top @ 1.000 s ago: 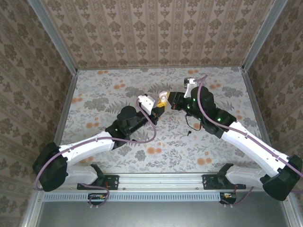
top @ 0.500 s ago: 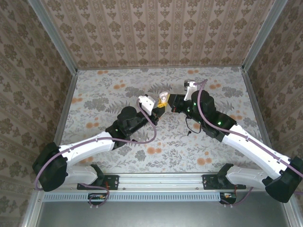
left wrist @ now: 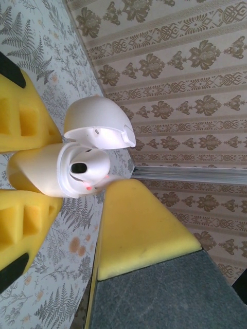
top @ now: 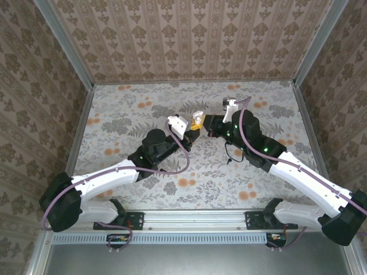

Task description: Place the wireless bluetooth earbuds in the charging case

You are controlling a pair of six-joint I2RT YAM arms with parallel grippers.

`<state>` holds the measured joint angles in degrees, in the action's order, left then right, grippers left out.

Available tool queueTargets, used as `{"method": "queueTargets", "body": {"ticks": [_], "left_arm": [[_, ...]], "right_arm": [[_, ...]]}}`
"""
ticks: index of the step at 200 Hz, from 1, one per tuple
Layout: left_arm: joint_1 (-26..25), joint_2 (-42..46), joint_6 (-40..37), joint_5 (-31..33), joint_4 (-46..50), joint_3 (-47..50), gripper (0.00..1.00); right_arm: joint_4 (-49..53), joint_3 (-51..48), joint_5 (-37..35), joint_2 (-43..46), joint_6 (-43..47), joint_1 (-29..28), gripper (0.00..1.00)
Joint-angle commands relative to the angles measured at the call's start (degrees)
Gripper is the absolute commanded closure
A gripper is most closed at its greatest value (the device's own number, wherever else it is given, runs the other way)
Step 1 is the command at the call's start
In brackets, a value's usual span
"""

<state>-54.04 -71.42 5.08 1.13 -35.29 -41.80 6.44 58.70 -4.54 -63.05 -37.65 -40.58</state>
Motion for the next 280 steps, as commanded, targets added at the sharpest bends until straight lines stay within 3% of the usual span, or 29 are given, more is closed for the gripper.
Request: {"method": "queueTargets", "body": {"ticks": [1,82,146,195,231,280], "left_arm": [[-0.21,-0.39,0.12,1.33,-3.83,-2.21,1.0],[-0.21,-0.85,0.57,1.18,-4.09,-2.14,1.0],[-0.2,-0.39,0.75,1.69,-3.91,-1.66,1.0],[-0.19,0.83,0.22,1.87,-1.41,-1.92,1.0],[0.07,2.33,-0.9,0.84,-0.54,-1.35,1.0],[1.46,3.65,0.07,-3.86,1.1,-1.31,1.0]], "right_arm": [[2.83,-0.89,5.37,-0.23,1.11,-1.52,0.89],[6.0,1.53,7.74,-1.38,3.01,-1.45,0.85],[7.2,3.47,7.88,-0.56,2.95,-1.52,0.64],[13.34,8.92,4.59,2.58,8.06,-1.0,0.5],[19.04,14.28,4.89,3.89,10.26,1.03,0.47],[26.25,19.81,13.38,0.72,11.78,4.34,0.55]]}}
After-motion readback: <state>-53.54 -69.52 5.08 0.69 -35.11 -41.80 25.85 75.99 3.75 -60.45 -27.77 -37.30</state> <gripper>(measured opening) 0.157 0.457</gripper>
